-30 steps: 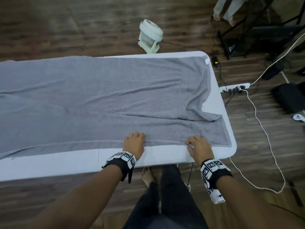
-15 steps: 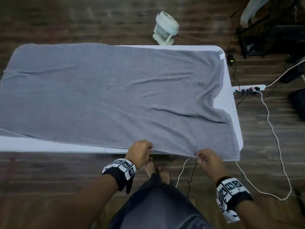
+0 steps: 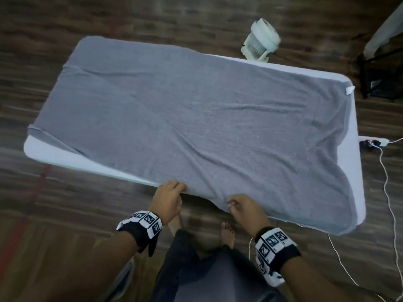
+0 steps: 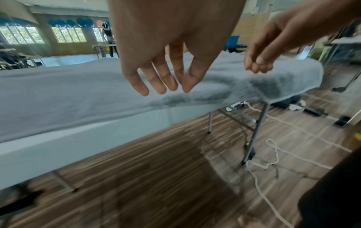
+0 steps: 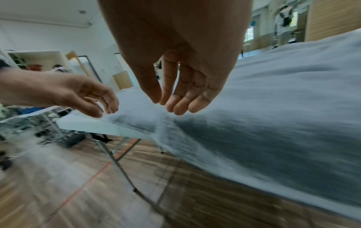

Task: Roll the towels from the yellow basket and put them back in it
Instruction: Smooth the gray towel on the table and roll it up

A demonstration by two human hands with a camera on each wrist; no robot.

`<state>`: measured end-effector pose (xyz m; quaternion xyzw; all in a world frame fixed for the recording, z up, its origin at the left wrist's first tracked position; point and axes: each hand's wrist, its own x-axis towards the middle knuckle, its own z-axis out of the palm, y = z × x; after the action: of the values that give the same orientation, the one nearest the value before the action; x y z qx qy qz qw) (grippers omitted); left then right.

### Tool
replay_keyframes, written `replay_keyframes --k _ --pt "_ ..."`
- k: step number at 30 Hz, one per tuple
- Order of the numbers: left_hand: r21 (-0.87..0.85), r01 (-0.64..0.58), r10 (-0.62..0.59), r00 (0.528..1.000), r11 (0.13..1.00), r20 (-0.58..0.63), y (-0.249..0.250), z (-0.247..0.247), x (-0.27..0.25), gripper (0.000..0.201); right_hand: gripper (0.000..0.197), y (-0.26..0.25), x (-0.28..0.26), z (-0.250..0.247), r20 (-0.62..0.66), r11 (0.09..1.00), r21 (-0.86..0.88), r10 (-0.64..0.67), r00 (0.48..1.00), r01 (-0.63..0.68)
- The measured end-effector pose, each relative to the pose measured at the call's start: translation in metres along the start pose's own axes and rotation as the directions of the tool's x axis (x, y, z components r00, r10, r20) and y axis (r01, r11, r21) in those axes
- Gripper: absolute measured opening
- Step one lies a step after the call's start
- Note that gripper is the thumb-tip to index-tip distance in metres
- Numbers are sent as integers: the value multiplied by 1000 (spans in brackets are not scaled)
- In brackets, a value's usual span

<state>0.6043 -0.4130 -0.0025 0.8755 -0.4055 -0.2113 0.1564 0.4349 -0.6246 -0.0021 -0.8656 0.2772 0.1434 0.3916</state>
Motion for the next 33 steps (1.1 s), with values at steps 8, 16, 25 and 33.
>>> replay_keyframes --k 8,16,25,33 --pt "161 -48 40 998 986 49 -119 -51 4 45 38 -135 75 77 36 944 -278 -173 984 176" --pt "9 -213 210 969 977 128 -137 -64 1 29 12 -152 64 97 147 949 -292 -78 986 118" --pt "67 -17 27 989 998 -147 -243 -103 -25 30 13 -239 95 126 220 944 -282 -113 969 174" --pt "241 306 -270 947 921 -172 -388 -197 -11 42 24 -370 180 196 246 864 -285 -351 903 414"
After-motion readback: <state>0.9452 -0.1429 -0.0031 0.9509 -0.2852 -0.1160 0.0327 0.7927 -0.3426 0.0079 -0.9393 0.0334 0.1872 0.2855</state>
